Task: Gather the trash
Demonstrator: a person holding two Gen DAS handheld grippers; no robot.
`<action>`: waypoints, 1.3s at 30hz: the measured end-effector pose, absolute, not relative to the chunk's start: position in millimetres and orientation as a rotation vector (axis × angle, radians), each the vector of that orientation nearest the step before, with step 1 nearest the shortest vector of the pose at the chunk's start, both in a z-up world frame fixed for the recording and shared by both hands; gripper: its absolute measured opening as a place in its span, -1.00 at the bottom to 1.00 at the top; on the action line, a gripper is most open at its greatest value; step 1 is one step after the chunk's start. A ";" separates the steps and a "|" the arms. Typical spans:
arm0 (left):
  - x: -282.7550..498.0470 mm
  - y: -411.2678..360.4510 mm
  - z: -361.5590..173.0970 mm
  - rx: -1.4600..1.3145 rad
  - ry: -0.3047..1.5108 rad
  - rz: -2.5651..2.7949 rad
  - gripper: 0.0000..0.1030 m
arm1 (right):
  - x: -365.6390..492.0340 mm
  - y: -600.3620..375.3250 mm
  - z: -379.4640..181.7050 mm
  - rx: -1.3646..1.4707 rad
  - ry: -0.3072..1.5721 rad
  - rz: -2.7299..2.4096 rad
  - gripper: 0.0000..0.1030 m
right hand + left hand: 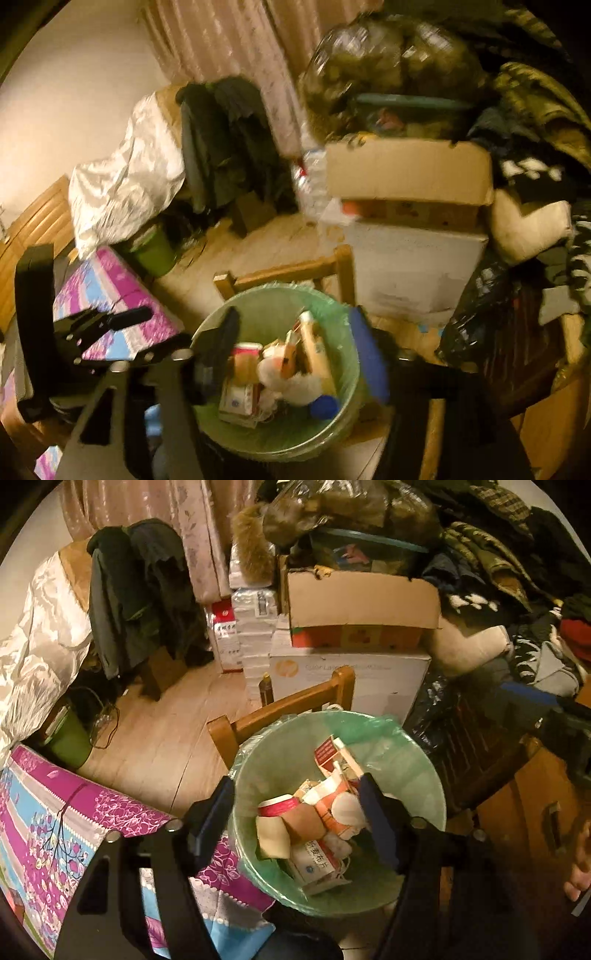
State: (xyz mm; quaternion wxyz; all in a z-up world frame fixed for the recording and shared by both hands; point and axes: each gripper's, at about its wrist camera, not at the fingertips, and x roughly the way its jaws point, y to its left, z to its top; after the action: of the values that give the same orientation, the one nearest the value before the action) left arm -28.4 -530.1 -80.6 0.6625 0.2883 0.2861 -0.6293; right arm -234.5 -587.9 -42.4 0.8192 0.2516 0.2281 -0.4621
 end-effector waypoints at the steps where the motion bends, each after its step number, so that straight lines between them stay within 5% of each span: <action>1: -29.9 -524.6 -79.2 0.648 0.633 -1.431 0.45 | -239.5 -584.3 -39.6 0.520 0.466 -1.013 0.40; 6: -38.5 -500.9 -70.8 0.637 0.561 -1.467 0.88 | -262.3 -563.9 -36.4 0.465 0.393 -1.130 0.60; 11: -40.4 -469.8 -55.6 0.529 0.525 -1.486 0.89 | -266.0 -524.8 -38.3 0.330 0.338 -1.204 0.91; 39: -51.4 -404.2 -61.2 0.539 0.443 -1.469 0.89 | -270.9 -477.0 -48.5 0.241 0.370 -1.257 0.91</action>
State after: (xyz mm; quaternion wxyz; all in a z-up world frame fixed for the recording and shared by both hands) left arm -51.4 -404.2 -61.2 0.6873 0.2407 0.1978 -0.6562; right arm -270.9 -477.0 -48.5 0.7861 0.1118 0.1716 -0.5832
